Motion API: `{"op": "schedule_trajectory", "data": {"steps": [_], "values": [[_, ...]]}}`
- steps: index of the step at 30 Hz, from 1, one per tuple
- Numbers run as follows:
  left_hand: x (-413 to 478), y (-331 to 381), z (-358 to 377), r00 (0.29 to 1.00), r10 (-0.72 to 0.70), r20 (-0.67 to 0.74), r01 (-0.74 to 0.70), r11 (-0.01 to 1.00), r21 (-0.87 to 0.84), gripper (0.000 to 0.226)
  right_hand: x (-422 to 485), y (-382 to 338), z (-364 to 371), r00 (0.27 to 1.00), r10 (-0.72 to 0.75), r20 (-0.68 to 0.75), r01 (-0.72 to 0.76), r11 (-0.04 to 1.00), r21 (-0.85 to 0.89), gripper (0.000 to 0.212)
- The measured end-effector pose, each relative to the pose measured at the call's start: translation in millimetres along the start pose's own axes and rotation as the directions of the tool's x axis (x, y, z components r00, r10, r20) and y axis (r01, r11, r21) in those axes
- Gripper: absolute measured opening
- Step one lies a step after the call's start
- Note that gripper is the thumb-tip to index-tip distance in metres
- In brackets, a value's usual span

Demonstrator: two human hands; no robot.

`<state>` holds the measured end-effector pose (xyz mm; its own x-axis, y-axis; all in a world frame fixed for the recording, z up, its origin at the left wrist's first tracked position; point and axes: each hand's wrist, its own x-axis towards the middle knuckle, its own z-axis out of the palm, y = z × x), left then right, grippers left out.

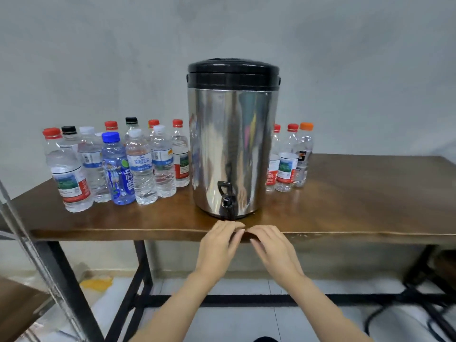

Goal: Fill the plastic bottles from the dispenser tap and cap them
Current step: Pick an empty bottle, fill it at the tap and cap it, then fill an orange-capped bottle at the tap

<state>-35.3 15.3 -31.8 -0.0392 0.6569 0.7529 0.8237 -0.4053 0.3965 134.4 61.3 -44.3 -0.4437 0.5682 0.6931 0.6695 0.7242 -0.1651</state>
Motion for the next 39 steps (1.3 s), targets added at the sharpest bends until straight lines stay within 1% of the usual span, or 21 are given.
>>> {"op": "schedule_trajectory", "data": {"steps": [1, 3, 4, 5, 6, 7, 10, 13, 16, 18, 20, 23, 27, 32, 36, 39], "values": [[3, 9, 9, 1.0, -0.022, -0.015, 0.022, 1.0, 0.008, 0.021, -2, 10, -8, 1.0, 0.027, -0.015, -0.027, 0.999, -0.023, 0.021], [8, 18, 23, 0.988, -0.145, -0.049, 0.145, 0.989, -0.007, 0.01, -4, 29, -20, 0.996, 0.076, -0.053, -0.078, 0.996, -0.049, 0.019], [10, 20, 29, 0.981, -0.192, -0.031, 0.191, 0.981, -0.022, 0.01, -3, 39, -25, 0.993, 0.095, -0.069, -0.099, 0.994, -0.054, 0.019], [11, 21, 36, 0.983, -0.185, 0.002, 0.185, 0.982, -0.025, 0.011, -2, 47, -28, 0.991, 0.11, -0.079, -0.115, 0.992, -0.059, 0.021], [12, 23, 44, 0.99, -0.14, 0.027, 0.14, 0.99, -0.015, 0.012, 0, 55, -31, 0.989, 0.123, -0.081, -0.128, 0.99, -0.063, 0.022], [15, 26, 51, 0.996, -0.083, 0.039, 0.084, 0.996, -0.014, 0.012, 3, 63, -33, 0.987, 0.137, -0.079, -0.142, 0.988, -0.065, 0.022], [34, 38, 73, 0.999, -0.002, 0.047, 0.005, 0.999, -0.049, 0.016, 9, 83, -37, 0.983, 0.165, -0.083, -0.171, 0.983, -0.07, 0.022], [59, 43, 96, 0.996, 0.031, 0.087, -0.033, 0.999, 0.019, 0.012, 19, 99, -38, 0.981, 0.174, -0.083, -0.18, 0.981, -0.077, 0.021], [84, 48, 115, 0.982, 0.014, 0.188, -0.026, 0.998, 0.059, 0.017, 29, 113, -39, 0.98, 0.185, -0.074, -0.191, 0.978, -0.081, 0.02], [99, 53, 128, 0.959, -0.006, 0.282, -0.021, 0.996, 0.092, 0.024, 37, 121, -41, 0.974, 0.217, -0.057, -0.221, 0.972, -0.075, 0.022], [110, 55, 140, 0.937, -0.045, 0.347, -0.001, 0.991, 0.133, 0.03, 45, 130, -45, 0.968, 0.25, -0.037, -0.252, 0.965, -0.078, 0.024], [122, 52, 156, 0.909, -0.123, 0.399, 0.058, 0.983, 0.172, 0.033, 57, 145, -52, 0.953, 0.302, 0.009, -0.3, 0.949, -0.097, 0.028], [136, 48, 172, 0.879, -0.186, 0.439, 0.087, 0.968, 0.237, 0.035, 70, 173, -61, 0.933, 0.357, 0.042, -0.347, 0.925, -0.155, 0.033], [140, 44, 185, 0.849, -0.235, 0.473, 0.069, 0.938, 0.341, 0.038, 94, 206, -64, 0.892, 0.451, 0.042, -0.434, 0.878, -0.2, 0.047], [140, 44, 186, 0.845, -0.236, 0.48, 0.062, 0.935, 0.35, 0.038, 129, 222, -69, 0.854, 0.517, 0.058, -0.502, 0.849, -0.166, 0.068], [141, 44, 187, 0.837, -0.252, 0.485, 0.073, 0.931, 0.358, 0.038, 164, 228, -78, 0.847, 0.525, 0.088, -0.512, 0.848, -0.136, 0.082]]}}
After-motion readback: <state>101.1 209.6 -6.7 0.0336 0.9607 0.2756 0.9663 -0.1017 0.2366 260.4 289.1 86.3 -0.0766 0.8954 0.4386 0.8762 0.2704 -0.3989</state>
